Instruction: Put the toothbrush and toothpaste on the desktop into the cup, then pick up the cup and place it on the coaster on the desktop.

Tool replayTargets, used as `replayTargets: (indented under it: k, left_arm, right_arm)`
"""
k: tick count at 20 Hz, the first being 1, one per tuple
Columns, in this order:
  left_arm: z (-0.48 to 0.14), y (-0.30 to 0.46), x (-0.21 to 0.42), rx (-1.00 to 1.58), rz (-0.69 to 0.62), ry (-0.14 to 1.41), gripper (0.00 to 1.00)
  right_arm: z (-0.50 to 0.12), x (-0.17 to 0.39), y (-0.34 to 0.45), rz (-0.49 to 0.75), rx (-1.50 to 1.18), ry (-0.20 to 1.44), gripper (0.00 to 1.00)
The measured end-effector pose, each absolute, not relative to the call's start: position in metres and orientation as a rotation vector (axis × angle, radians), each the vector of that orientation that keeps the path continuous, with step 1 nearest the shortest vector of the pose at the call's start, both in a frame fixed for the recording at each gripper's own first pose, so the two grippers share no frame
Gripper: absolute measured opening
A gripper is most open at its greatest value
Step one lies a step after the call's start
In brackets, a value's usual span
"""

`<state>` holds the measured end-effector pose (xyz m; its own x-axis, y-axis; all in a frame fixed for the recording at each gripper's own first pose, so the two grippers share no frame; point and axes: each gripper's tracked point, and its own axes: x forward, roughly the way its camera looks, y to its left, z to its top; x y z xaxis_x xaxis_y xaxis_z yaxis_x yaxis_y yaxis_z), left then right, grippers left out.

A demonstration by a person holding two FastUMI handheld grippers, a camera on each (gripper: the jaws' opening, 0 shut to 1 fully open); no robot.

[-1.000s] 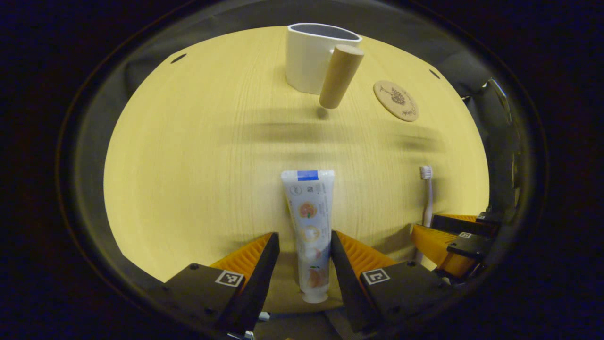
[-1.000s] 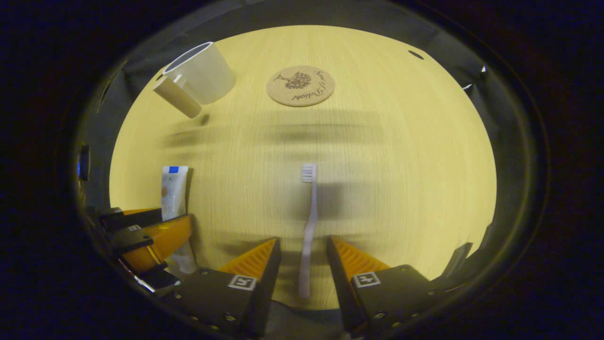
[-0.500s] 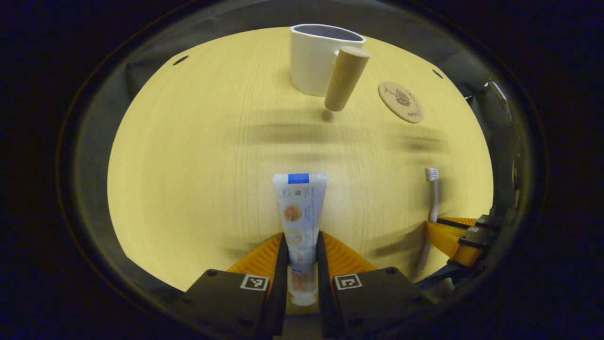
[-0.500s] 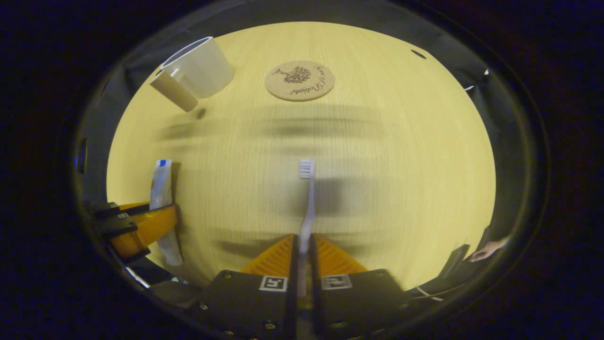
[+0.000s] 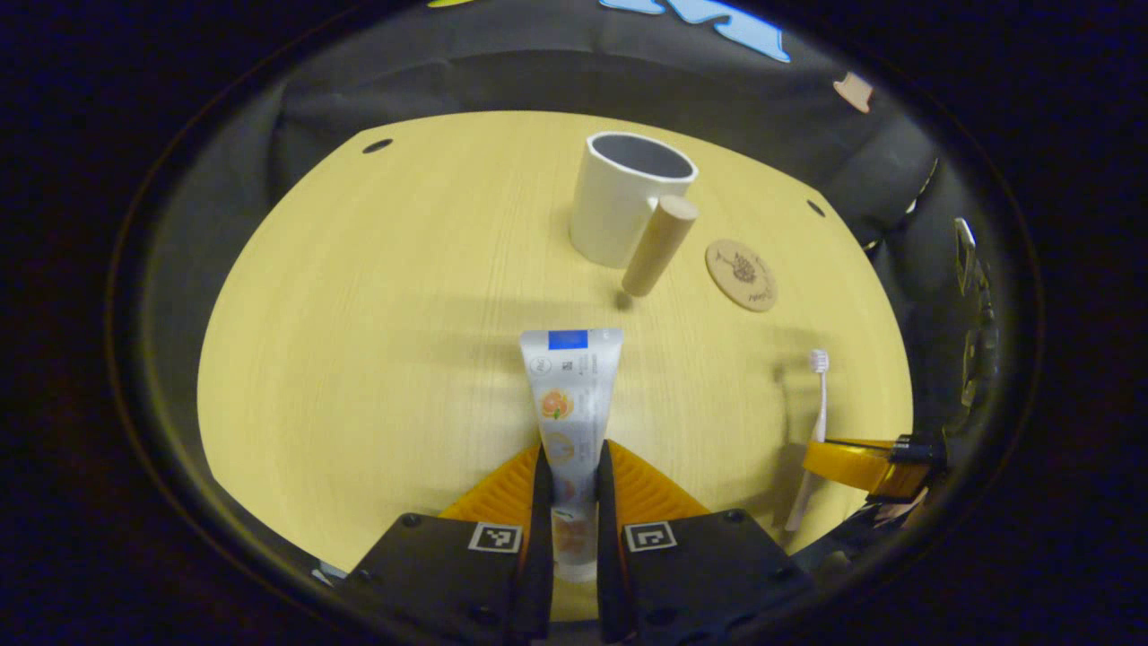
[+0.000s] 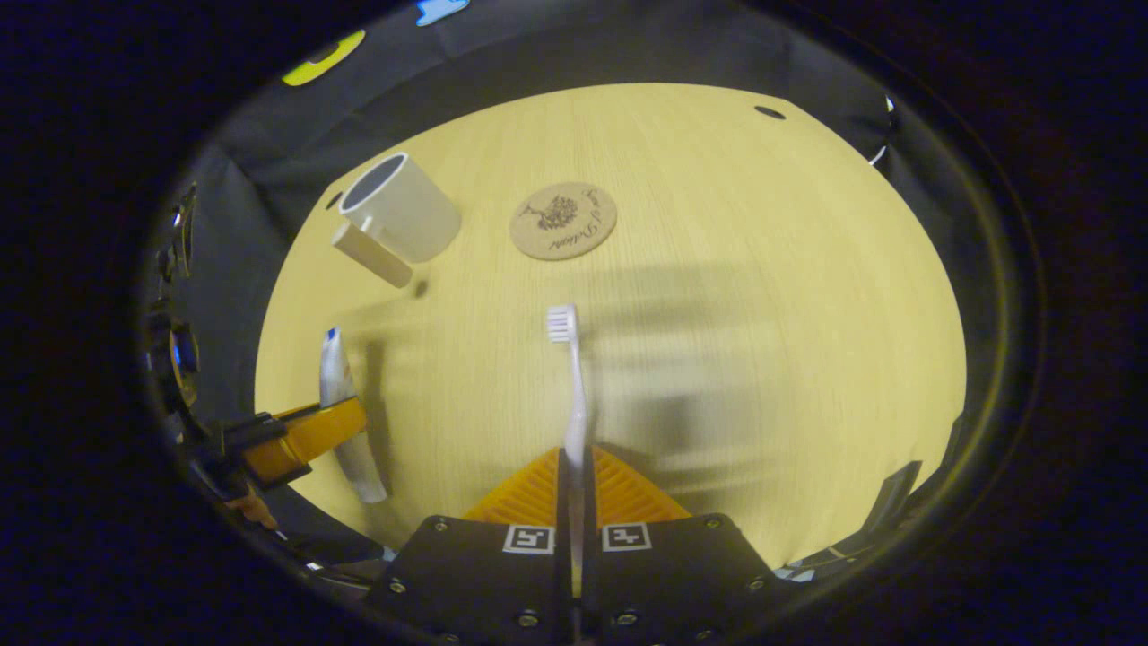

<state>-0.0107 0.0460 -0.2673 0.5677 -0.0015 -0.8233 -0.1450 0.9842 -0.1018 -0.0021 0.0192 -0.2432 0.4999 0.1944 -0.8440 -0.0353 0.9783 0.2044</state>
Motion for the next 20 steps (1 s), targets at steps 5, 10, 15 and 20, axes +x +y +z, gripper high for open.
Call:
replayTargets:
  k: [5,10,15,20]
  left_arm:
    - [-0.196,0.059,0.019,-0.200,0.115,0.666,0.28]
    - [-0.125,0.068,0.062,-0.195,0.114,0.414,0.27]
    - [-0.072,0.068,0.126,-0.181,0.045,0.192,0.27]
    - [-0.046,0.043,0.192,-0.128,-0.047,0.034,0.26]
  right_arm:
    - [-0.177,0.023,0.024,0.238,0.201,0.755,0.05]
    - [-0.130,0.041,0.034,0.305,0.206,0.562,0.05]
    - [-0.097,0.056,0.044,0.325,0.234,0.433,0.05]
    - [-0.095,0.044,0.036,0.259,0.226,0.422,0.05]
